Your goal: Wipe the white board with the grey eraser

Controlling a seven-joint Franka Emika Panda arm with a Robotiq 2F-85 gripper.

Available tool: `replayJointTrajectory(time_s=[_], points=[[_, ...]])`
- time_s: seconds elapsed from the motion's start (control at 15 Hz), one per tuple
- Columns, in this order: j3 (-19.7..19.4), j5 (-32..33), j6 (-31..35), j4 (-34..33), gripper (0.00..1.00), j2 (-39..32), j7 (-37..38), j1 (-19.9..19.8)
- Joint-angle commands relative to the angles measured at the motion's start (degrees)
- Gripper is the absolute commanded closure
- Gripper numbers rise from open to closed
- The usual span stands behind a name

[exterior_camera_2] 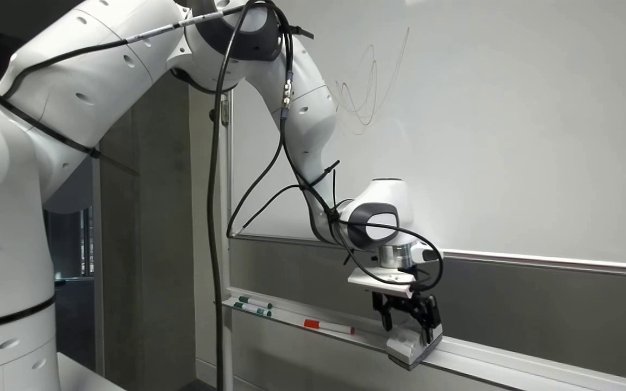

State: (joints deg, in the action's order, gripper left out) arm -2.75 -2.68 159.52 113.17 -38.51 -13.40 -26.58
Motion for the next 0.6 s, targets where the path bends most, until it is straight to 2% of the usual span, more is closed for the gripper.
replayJointTrajectory(time_s=[0.0, 0.33, 0.4, 0.53], points=[[2.08, -1.72, -3.32, -1.75, 0.0, -0.59, -4.12, -2.5], [1.58, -1.49, -4.85, -1.93, 0.0, -0.69, -5.25, -2.31], [1.53, -1.47, -4.99, -1.97, 0.17, -0.7, -5.37, -2.3], [1.45, -1.37, -5.13, -2.0, 0.33, -0.72, -5.74, -2.28]])
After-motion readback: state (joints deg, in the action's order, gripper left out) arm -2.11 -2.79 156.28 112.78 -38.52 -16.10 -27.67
